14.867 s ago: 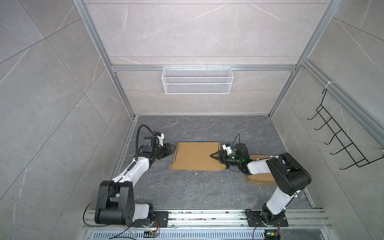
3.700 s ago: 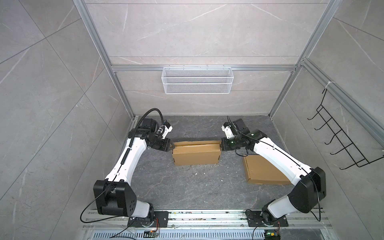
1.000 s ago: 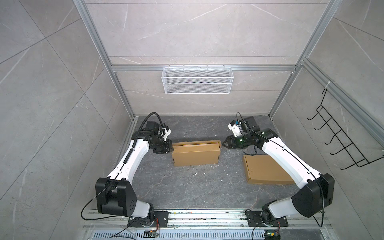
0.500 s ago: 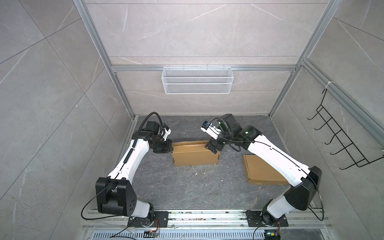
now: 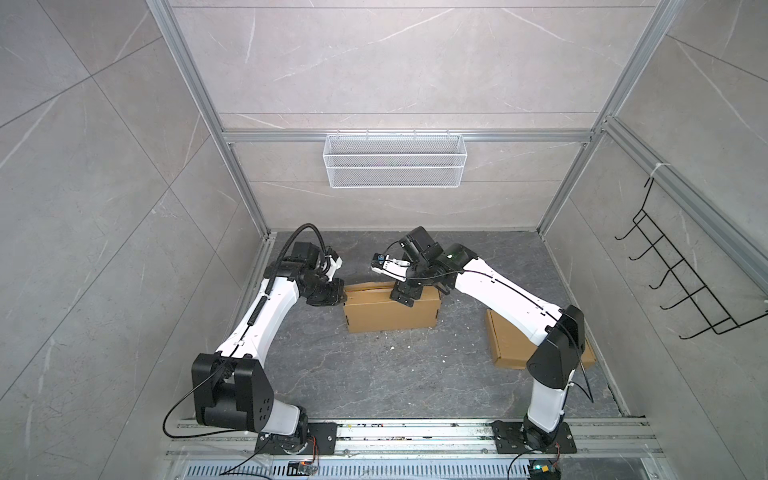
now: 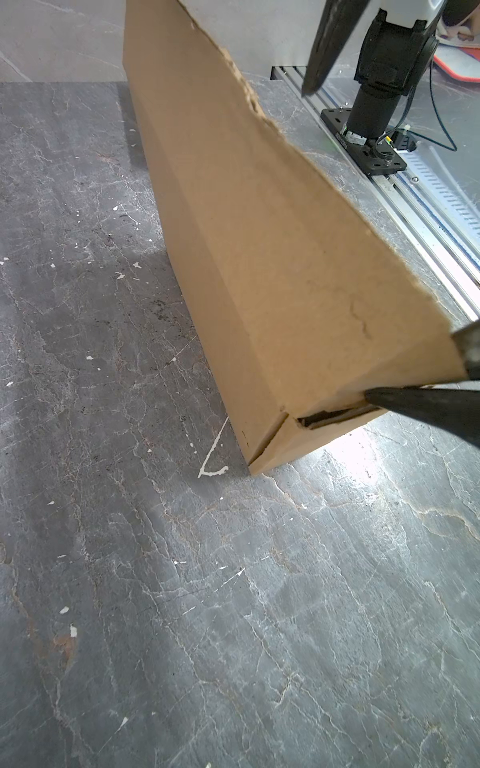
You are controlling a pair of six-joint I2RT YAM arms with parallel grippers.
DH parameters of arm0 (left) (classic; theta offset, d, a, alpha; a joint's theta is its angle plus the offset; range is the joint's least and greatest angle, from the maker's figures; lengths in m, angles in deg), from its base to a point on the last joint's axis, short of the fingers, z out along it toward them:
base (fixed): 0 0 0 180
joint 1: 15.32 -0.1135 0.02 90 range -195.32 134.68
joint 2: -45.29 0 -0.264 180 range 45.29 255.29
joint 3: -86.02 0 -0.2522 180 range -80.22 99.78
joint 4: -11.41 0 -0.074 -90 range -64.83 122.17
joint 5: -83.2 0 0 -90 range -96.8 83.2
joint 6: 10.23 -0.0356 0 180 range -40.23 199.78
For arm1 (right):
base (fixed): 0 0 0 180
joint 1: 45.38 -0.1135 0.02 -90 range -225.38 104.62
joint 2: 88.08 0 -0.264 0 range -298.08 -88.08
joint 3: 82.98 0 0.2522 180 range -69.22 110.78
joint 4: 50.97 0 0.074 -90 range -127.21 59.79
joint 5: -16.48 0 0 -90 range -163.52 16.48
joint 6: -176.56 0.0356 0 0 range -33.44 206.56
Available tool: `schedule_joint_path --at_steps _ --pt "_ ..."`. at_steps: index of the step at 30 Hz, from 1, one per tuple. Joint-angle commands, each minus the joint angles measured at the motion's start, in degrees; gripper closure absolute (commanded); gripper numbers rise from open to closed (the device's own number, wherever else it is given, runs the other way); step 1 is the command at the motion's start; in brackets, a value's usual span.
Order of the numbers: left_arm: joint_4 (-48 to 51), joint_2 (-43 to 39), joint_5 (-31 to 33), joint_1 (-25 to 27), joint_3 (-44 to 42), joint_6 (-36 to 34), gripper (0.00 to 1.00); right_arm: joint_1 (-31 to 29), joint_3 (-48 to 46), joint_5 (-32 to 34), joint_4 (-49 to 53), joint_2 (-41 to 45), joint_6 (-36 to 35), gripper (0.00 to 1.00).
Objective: Fold the paper box
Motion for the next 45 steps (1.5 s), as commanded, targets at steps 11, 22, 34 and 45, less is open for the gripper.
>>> schedule_joint_path --at_steps 11,22,34,45 --pt "2.98 2.53 2.59 0.36 -0.82 -0.92 0.92 -3.83 -2.67 2.45 0.08 -0.87 -1.07 0.12" --pt "3.18 1.64 1.85 0.37 0.11 -0.81 0.91 -5.58 -8.27 8.69 -6.52 0.36 -3.08 0.23" --pt "2.45 1.50 -0.78 0.38 0.50 -0.61 0.89 -6.59 -16.45 15.40 -17.09 4.63 -3.51 0.32" --pt "2.07 2.38 -0.41 0.46 -0.37 -0.81 0.91 -7.78 -15.15 15.74 -16.96 7.64 -4.75 0.32"
